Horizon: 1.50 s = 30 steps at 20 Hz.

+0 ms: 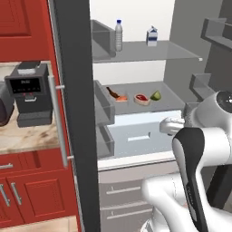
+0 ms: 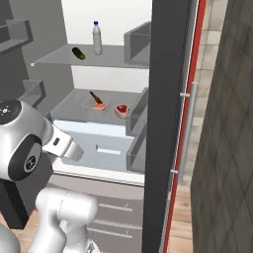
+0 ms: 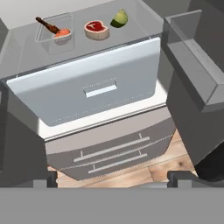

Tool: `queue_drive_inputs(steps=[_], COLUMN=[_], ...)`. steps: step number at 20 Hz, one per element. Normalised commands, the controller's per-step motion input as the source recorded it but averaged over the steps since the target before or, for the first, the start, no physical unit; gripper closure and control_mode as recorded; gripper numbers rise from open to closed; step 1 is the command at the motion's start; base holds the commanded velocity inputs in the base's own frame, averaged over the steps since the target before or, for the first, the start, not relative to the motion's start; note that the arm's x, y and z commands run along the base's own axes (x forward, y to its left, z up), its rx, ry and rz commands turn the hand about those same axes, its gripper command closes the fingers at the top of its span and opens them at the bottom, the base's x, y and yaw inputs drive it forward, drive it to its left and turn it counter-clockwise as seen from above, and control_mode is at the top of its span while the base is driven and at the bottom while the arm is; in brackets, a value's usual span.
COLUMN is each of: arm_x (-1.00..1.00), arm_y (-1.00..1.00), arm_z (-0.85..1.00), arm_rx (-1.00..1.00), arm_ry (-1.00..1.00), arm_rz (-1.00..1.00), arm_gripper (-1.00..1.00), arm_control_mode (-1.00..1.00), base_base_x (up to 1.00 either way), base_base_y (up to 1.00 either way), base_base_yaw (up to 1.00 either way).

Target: Place the tupperware on the second highest shelf of the fridge. Make space for the tupperware among the existing items by rearranging them on the shelves if needed. Close the fridge door when finished.

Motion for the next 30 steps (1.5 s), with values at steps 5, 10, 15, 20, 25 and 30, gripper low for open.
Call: queue_drive_inputs(steps=[5, 10, 15, 20, 25, 30], arm_x=[0.00, 0.00, 0.00, -0.57, -0.86, -0.63], arm_y=[0.00, 0.00, 0.00, 0.23, 1.00, 1.00], arm_z=[0.00, 0.00, 0.00, 0.02, 0.26, 0.27], arm_rx=[0.00, 0.00, 0.00, 0.00, -0.22, -0.25], arm_ry=[0.00, 0.00, 0.00, -0.07, -0.35, -0.42], arm_rz=[0.00, 0.00, 0.00, 0.07, 0.35, 0.28], arm_gripper=[-1.00, -1.00, -1.00, -1.00, -1.00, -1.00], arm_control_mode=[1.00, 1.00, -1.00, -1.00, -1.00, -1.00], base_base_x=[-0.54, -0.34, -0.01, 0.00, 0.00, 0.00], base_base_y=[0.00, 0.00, 0.00, 0.00, 0.00, 0.00], base_base_yaw=[0.00, 0.00, 0.00, 0.00, 0.00, 0.00])
